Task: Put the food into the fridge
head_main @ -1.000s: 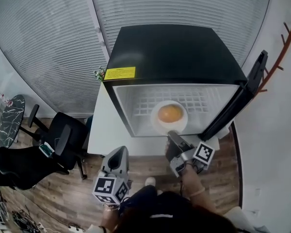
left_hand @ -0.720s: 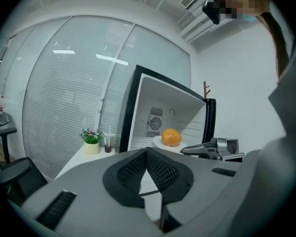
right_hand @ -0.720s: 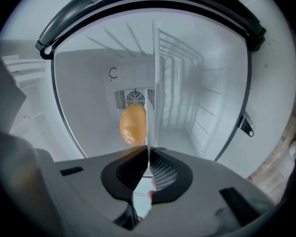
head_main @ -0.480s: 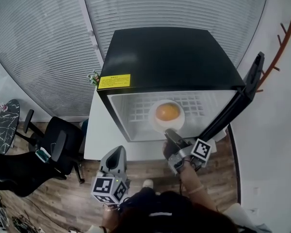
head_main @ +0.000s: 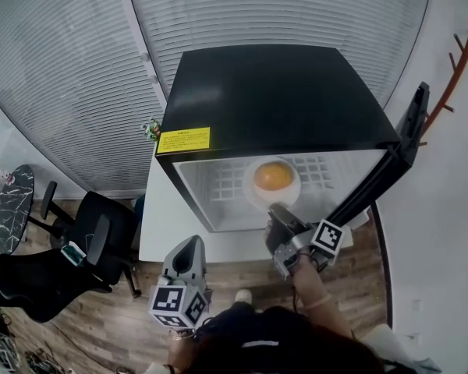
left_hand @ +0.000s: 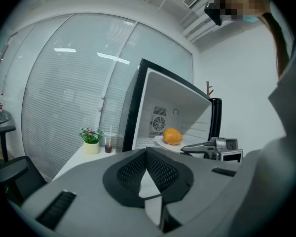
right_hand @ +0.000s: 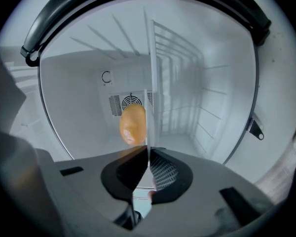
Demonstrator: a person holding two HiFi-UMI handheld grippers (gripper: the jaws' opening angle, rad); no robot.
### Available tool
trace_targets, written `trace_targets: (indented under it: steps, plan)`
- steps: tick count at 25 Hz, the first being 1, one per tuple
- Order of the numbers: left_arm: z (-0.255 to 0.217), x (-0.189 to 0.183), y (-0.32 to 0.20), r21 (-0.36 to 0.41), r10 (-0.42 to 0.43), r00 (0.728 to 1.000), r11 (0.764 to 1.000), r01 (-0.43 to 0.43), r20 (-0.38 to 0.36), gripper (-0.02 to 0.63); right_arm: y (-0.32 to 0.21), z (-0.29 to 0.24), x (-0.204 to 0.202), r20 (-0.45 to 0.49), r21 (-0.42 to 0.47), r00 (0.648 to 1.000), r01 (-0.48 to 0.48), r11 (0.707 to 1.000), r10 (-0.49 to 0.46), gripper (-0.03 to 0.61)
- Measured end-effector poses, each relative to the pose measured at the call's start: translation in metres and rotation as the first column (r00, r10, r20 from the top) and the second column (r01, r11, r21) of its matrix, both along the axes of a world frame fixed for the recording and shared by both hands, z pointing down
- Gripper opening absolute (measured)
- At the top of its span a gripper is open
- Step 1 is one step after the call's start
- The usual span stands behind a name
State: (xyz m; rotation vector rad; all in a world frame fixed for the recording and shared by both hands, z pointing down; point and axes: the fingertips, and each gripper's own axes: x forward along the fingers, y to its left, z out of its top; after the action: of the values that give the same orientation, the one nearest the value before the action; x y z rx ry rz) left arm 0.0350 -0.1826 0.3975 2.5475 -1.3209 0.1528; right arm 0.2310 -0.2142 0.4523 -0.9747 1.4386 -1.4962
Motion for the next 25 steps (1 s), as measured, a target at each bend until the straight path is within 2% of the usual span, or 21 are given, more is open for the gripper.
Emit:
trace_targets:
  steps: [25]
  plan:
    - [0.003, -0.004, -0.01, -0.012, -0.008, 1.0, 1.0, 0.008, 0.01, -0.005, -0.021, 0.002, 0.004, 0.031, -0.03, 0.999, -0.01, 0.999, 0.011, 0.012]
